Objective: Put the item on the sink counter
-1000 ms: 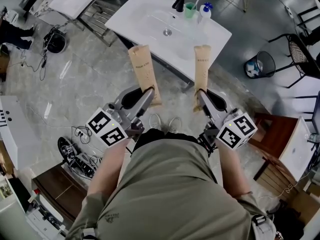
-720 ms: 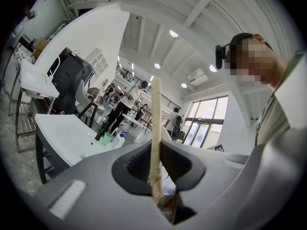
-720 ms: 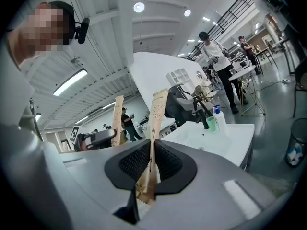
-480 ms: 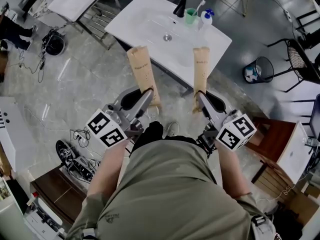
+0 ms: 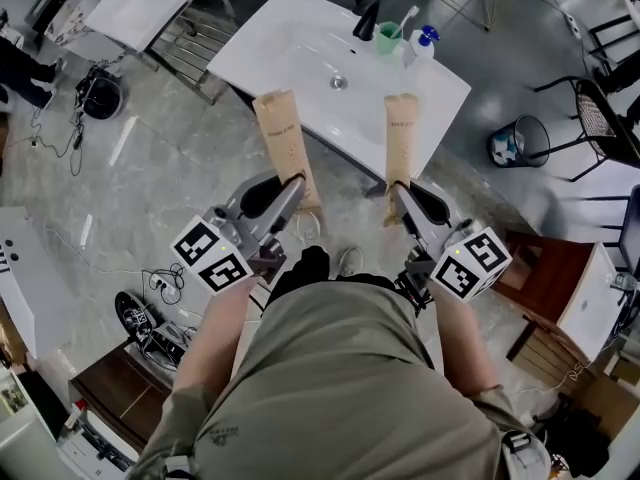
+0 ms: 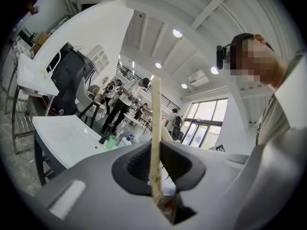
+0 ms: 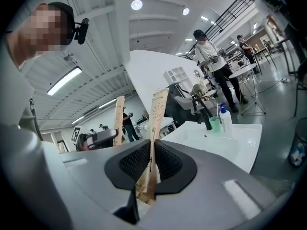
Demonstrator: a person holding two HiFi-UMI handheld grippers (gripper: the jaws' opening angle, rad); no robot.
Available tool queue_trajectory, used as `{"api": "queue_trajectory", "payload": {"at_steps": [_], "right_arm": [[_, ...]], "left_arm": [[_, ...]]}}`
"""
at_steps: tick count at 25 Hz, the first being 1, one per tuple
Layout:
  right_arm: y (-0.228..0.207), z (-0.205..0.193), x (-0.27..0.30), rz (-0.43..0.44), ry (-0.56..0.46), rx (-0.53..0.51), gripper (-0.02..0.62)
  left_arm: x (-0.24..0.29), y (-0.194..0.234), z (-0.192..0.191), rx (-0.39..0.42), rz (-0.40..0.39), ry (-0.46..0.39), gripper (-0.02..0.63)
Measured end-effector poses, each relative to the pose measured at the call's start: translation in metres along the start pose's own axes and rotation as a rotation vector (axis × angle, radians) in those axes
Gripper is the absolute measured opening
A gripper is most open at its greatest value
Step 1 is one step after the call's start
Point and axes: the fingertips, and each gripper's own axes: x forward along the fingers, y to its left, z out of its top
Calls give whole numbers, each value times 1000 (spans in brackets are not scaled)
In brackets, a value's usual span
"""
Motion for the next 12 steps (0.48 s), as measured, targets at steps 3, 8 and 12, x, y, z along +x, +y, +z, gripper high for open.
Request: {"api": "queue_trajectory", "payload": {"at_steps": [3,8,12], "right_arm": [[-2,1,17,-9,11,-4,40],[-5,4,40,-18,20,2,40],[-8,7,58,-25,24,4,40]], "left_arm": [[2,16,8,-4,-5,3,48],[3,39,17,-15,-7,12,48],[5,56,22,-25,-11,18,48]]}}
